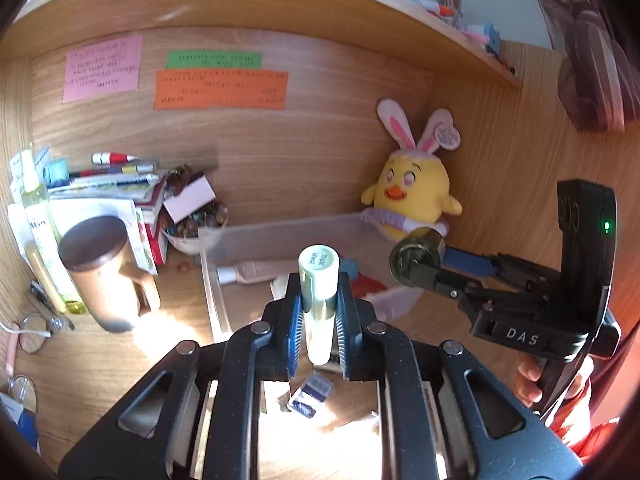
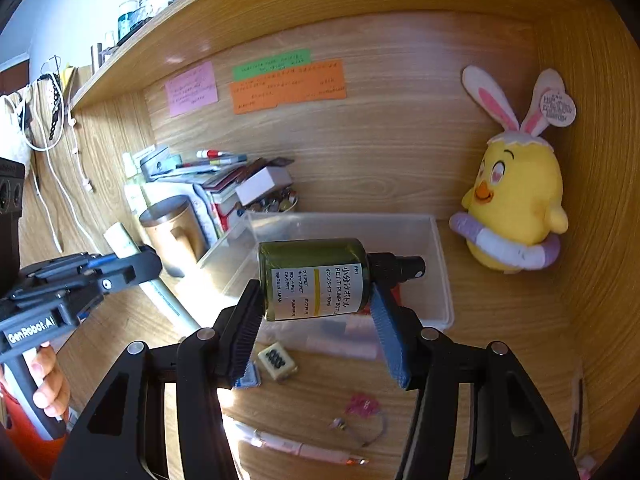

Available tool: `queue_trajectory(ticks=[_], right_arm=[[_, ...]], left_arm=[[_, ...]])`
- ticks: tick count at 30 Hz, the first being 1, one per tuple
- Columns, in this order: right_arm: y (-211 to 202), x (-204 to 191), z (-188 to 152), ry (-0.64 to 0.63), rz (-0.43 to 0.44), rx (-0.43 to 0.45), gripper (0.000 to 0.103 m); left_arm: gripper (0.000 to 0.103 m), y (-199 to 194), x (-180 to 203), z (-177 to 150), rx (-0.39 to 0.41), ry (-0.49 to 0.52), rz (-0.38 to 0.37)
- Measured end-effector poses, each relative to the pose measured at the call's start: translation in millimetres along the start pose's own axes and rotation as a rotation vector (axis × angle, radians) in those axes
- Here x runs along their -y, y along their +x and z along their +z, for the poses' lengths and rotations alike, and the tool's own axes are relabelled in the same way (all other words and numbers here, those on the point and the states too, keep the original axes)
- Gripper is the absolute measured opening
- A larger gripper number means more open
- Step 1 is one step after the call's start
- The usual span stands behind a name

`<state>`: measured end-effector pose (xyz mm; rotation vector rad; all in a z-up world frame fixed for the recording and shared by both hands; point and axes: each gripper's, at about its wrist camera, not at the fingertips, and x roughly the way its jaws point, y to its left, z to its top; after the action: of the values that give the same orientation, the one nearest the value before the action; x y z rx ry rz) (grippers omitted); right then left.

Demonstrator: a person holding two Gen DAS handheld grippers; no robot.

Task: Organize objects
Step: 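Carry the white tube and green bottle into the clear box, opening both grippers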

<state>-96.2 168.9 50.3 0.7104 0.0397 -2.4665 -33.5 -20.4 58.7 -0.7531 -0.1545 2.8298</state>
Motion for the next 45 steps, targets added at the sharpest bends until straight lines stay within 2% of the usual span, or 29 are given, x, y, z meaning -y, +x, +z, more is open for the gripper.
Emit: queue_trajectory(ticks=[8, 17, 28, 33, 38, 42, 45], right_arm=[[13, 11, 15, 0.001, -0.012, 0.012, 0.051], [48, 20, 13, 0.005, -0.021, -0.057, 0.051], [86, 19, 3, -0.031, -0.055, -0.149, 0.051], [94, 12, 0, -0.076, -0.088, -0.165, 0.051], [98, 8, -2, -0.104, -0.103, -0.17, 0.051], [99, 8, -1, -0.098, -0.106, -0.171, 0.051], [99, 6, -1, -0.103, -0.113, -0.17, 0.051]], left_arm=[[0.015, 7, -13, 22, 0.044, -0.033, 0.036], [0.015, 44, -35, 23, -0.014, -0.077, 0.083], [0.015, 92, -46, 12, -0.117, -0.155, -0.031], [0.015, 107, -49, 9, -0.156, -0.182, -0.056], [0.015, 115, -54, 7, -0.187, -0.205, -0.049], [0.015, 117, -57, 5, -0.193, -0.2, 0.003], [0.019, 115, -57, 4, -0.193, -0.192, 0.009]])
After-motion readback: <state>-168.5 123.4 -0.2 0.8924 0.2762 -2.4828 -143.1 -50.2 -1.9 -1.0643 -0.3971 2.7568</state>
